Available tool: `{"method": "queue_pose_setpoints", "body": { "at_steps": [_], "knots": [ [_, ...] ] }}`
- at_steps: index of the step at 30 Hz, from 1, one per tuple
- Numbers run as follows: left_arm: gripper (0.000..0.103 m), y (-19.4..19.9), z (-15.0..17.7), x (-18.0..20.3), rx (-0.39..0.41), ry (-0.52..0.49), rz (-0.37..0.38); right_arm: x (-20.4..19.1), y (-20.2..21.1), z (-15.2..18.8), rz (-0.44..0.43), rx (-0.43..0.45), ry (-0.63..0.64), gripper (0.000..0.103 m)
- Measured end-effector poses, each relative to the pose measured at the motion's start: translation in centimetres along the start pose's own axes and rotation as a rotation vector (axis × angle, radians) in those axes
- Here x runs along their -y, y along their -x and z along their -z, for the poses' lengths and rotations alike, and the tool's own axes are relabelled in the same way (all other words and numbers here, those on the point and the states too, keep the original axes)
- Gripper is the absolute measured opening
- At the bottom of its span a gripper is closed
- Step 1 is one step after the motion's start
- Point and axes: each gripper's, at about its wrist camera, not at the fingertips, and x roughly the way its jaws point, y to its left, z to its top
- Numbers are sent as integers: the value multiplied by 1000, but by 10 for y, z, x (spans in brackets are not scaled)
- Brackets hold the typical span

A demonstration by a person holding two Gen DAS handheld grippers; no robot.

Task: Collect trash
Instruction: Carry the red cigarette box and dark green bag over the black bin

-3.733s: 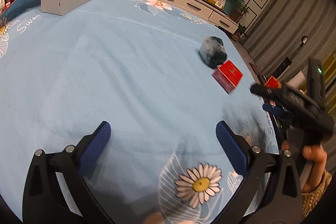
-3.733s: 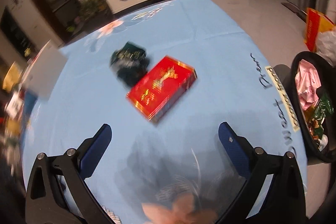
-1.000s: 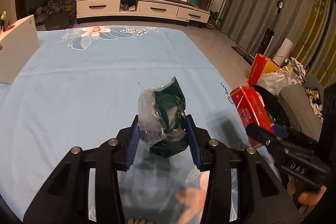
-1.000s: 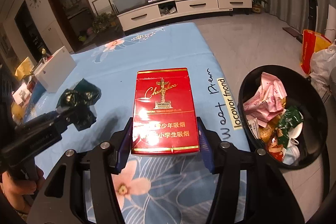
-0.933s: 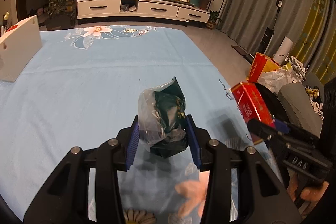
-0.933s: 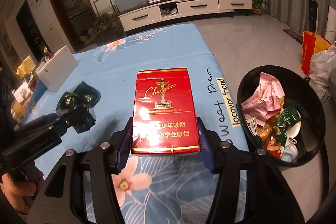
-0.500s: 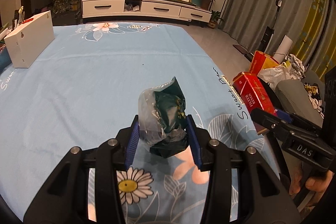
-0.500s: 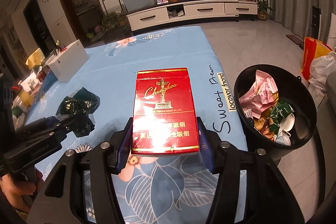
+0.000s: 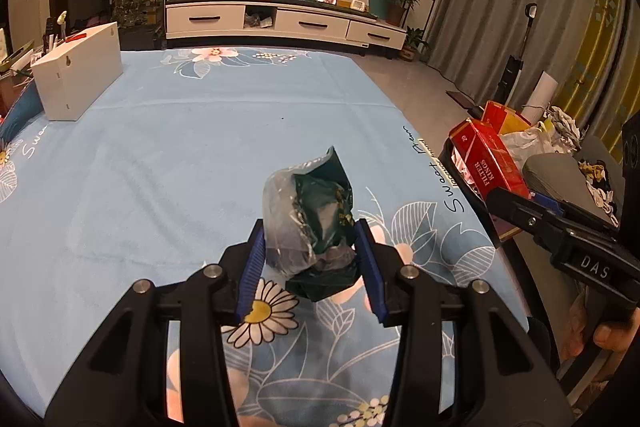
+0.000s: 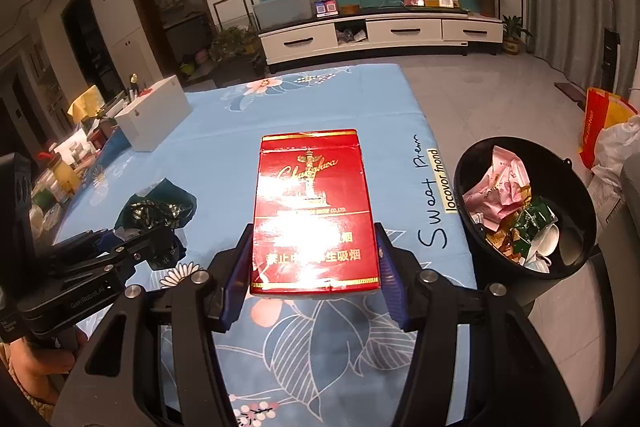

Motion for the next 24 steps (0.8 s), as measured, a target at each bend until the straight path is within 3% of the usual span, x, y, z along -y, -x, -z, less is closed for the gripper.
{"method": "queue_pose_setpoints", "body": {
  "at_steps": [24],
  "knots": [
    [48,22,13,-15,50,34,-24,-25,7,0,-10,-9,63,56]
  ]
}}
